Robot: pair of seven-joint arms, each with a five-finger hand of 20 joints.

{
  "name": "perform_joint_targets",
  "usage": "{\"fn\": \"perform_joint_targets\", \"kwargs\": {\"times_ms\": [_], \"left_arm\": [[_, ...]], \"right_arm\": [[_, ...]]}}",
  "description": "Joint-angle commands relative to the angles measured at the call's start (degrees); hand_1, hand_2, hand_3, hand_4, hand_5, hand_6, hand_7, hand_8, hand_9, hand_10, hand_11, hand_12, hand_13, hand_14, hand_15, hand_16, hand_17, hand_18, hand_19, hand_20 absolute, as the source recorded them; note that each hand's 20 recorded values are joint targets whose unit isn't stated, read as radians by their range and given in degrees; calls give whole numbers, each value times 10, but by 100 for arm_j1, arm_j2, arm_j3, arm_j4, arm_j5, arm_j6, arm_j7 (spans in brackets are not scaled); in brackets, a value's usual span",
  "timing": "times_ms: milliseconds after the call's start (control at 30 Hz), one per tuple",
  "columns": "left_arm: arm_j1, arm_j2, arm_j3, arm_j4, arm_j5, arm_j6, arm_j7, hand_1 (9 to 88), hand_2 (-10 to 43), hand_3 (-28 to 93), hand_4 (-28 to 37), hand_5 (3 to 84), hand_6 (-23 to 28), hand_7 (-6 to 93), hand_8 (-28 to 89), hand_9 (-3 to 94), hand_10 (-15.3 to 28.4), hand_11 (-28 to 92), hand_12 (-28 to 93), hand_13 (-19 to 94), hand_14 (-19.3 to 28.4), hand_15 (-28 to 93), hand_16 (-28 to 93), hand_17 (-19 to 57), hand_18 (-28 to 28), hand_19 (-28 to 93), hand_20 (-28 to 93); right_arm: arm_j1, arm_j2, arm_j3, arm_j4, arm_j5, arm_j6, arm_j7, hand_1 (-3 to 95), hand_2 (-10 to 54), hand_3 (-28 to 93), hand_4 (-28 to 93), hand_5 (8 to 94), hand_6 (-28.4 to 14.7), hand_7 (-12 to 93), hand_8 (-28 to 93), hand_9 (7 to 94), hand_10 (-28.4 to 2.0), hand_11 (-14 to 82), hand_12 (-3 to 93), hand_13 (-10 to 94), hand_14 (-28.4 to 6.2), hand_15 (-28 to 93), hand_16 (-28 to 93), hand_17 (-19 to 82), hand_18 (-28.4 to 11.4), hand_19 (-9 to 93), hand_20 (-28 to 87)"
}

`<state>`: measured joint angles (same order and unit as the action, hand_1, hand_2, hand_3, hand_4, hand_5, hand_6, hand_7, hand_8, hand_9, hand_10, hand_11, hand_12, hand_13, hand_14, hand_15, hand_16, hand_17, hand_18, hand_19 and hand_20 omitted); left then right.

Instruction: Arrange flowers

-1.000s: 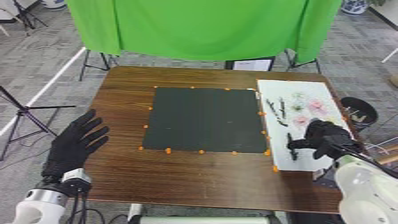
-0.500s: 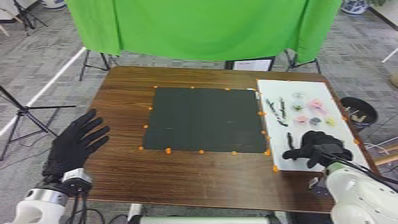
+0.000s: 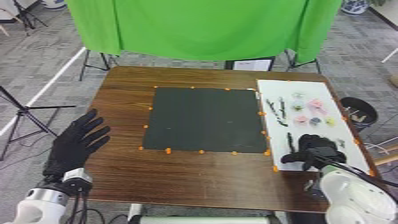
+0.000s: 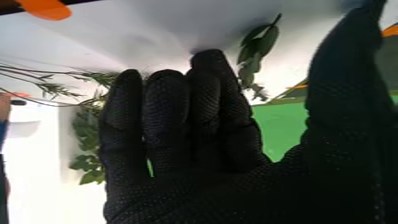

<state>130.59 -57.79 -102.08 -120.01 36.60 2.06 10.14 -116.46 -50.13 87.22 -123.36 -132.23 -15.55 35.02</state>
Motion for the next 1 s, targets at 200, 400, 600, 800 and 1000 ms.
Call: {"fn": "perform_joint_targets", "kwargs": {"times_ms": [200,400,600,800,1000], "left_arm": [[32,-21,9,13,-23,-56,-43,252,-59,684,-283,282,45,196,-109,238,116,201,172,184,163,335,-7,-89,203,399,106],[19,-14,10,24,-26,-59,-37,253,-59,684,-283,282,45,196,-109,238,116,199,172,184,163,334,-7,-90,203,399,106],[27,-19,5,17,-23,-55,-35,253,-59,684,-283,282,45,197,-109,238,116,201,173,184,163,334,-6,-90,203,399,105],[44,-8,6,8,-36,-28,-21,254,-59,684,-283,281,44,195,-109,238,115,201,173,184,163,334,-6,-90,204,398,106],[87,-49,-17,-11,-35,-13,-11,253,-58,684,-283,280,45,197,-109,237,115,201,173,183,163,334,-6,-91,203,398,106]], "right_arm": [[27,17,-416,438,-305,173,17,426,-95,611,-283,558,-6,553,-196,585,-120,674,562,554,-121,844,390,242,-210,775,430],[80,12,-467,458,-276,-45,51,731,-95,88,-242,584,9,526,47,624,-106,673,584,586,-109,847,415,251,-197,774,436],[170,-11,-535,513,-96,-71,116,811,-95,-281,-39,630,27,495,-136,629,-87,662,641,567,-89,846,486,230,-140,715,511],[99,-69,-360,625,387,-63,-170,883,-95,-238,143,711,35,522,104,734,-84,668,605,665,-98,845,445,287,-194,785,438],[-99,-44,-235,748,431,674,-779,780,-94,-283,731,692,12,558,276,758,-93,663,672,685,-110,858,448,293,-208,798,458]]}}
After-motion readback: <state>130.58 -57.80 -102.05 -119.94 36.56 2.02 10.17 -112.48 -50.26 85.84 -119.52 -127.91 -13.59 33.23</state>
